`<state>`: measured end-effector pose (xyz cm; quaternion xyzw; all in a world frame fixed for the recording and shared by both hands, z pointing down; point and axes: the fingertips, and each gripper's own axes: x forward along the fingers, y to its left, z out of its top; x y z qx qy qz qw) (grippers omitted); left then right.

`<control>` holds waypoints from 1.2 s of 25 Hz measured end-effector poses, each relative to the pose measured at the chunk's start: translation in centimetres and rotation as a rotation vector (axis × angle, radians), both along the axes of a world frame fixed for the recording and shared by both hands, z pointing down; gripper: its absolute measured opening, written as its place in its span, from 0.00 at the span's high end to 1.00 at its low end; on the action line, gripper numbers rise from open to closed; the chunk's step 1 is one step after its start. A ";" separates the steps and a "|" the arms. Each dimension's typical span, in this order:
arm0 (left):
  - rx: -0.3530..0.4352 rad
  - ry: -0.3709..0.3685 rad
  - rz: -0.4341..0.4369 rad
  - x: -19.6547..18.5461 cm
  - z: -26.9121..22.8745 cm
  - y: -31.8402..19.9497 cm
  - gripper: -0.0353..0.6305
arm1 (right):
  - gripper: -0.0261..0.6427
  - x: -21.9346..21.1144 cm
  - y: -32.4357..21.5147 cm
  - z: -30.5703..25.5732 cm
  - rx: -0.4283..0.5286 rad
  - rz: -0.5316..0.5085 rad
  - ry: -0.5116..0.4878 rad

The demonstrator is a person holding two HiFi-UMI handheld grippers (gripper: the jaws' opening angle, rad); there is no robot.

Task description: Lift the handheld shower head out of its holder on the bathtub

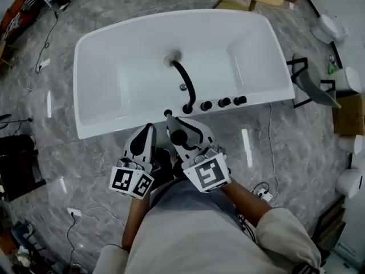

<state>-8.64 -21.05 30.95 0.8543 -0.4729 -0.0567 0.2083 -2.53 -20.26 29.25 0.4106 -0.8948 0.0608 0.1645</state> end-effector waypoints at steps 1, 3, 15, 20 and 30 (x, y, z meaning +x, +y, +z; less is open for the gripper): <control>0.010 -0.001 -0.007 -0.1 -0.7 0.1 0.94 | 0.77 0.1 0.2 -0.6 0.014 -0.018 -0.001; 0.024 -0.006 -0.015 0.0 -1.4 0.3 0.94 | 0.77 0.4 0.8 -1.5 0.033 -0.047 0.000; 0.032 0.072 -0.027 0.1 -4.5 1.6 0.94 | 0.77 1.4 2.7 -5.9 0.050 -0.173 -0.032; 0.044 -0.015 0.002 1.6 -5.3 2.0 0.94 | 0.77 1.9 3.5 -6.7 0.038 -0.203 -0.064; 0.066 0.006 0.025 1.4 -7.1 2.7 0.94 | 0.77 1.0 4.9 -6.8 0.042 -0.217 -0.060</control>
